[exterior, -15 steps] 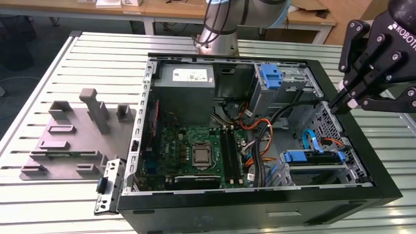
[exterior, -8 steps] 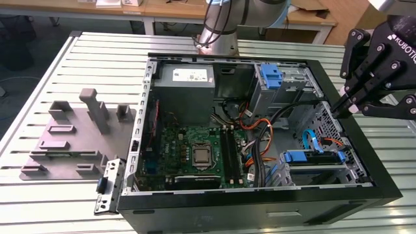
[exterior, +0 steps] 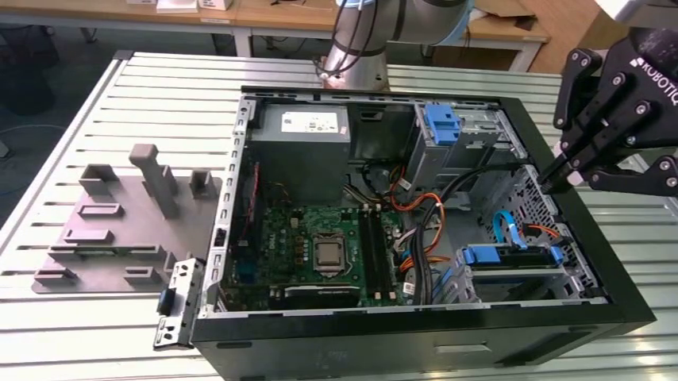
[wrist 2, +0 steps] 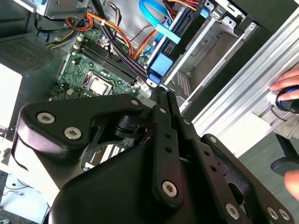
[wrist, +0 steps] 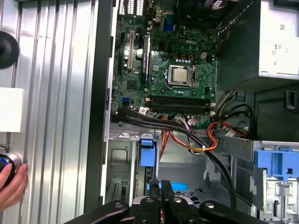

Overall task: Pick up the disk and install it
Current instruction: 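Insert the second disk wire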

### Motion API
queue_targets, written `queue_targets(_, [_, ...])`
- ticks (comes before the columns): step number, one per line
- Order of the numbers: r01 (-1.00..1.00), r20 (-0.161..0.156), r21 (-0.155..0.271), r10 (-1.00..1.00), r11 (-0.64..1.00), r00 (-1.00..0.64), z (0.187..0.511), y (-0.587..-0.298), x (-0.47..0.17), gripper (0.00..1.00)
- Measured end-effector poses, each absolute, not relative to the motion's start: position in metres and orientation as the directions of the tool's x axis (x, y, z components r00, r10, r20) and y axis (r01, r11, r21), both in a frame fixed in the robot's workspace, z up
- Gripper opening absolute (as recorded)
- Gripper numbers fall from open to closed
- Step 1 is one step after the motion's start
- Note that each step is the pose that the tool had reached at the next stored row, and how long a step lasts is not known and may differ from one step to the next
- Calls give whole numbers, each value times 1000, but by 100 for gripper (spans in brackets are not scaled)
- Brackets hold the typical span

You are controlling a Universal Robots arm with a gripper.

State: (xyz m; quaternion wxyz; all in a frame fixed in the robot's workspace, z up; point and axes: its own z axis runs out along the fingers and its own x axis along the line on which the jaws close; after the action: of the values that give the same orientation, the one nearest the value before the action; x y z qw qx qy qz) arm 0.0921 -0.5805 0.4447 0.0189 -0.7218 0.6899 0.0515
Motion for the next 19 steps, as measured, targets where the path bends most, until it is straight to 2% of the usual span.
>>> queue_targets(19, [-998,-101,44,-994,-47,43,424,-578,92,16])
